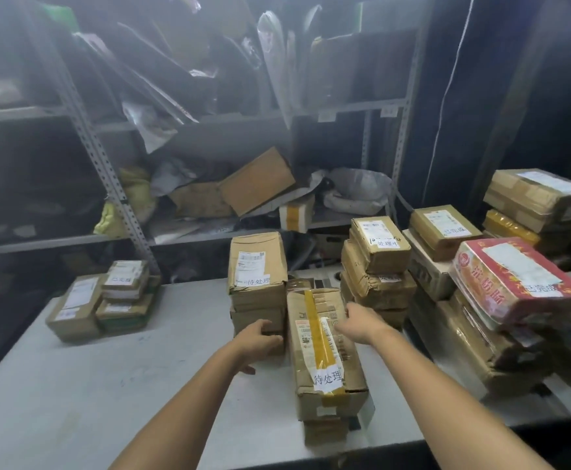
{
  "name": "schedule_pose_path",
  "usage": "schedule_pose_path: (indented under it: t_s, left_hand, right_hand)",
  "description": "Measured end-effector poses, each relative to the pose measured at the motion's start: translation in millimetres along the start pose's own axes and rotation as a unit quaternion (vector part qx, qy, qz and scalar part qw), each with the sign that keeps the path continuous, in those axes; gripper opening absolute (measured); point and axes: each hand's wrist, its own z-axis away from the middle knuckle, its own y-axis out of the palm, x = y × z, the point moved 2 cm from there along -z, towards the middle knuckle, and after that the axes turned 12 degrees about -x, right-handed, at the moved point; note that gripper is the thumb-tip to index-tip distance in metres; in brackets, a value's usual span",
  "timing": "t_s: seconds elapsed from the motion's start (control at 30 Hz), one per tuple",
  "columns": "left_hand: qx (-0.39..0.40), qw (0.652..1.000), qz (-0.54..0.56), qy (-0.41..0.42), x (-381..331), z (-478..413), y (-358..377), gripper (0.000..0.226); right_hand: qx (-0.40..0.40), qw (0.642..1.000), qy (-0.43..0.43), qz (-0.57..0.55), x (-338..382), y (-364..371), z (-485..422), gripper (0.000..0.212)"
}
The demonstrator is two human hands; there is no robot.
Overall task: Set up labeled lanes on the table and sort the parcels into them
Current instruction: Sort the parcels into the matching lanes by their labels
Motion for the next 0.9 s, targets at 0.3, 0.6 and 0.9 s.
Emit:
schedule_pose_path:
  t_s: [0.3,0.6,0.9]
  left_hand:
    - [-0.143,0.986,-0.086,-0.028,76,27,-181,0.059]
    - [-0.191,0.974,-0.111,-0.047,204,28,-336,0.041]
    - [-0.184,0.978,-0.094,-0.027,289,-41,-421,0.043]
  right_hand:
    - [-0.079,0.982,-0.161,0.062,157,11,-4,0.057]
    - [0.021,0.956,-0.249,0.152,340,120,15,0.053]
    - [0.102,0.948,-0.234,0.190,442,254,18,0.047]
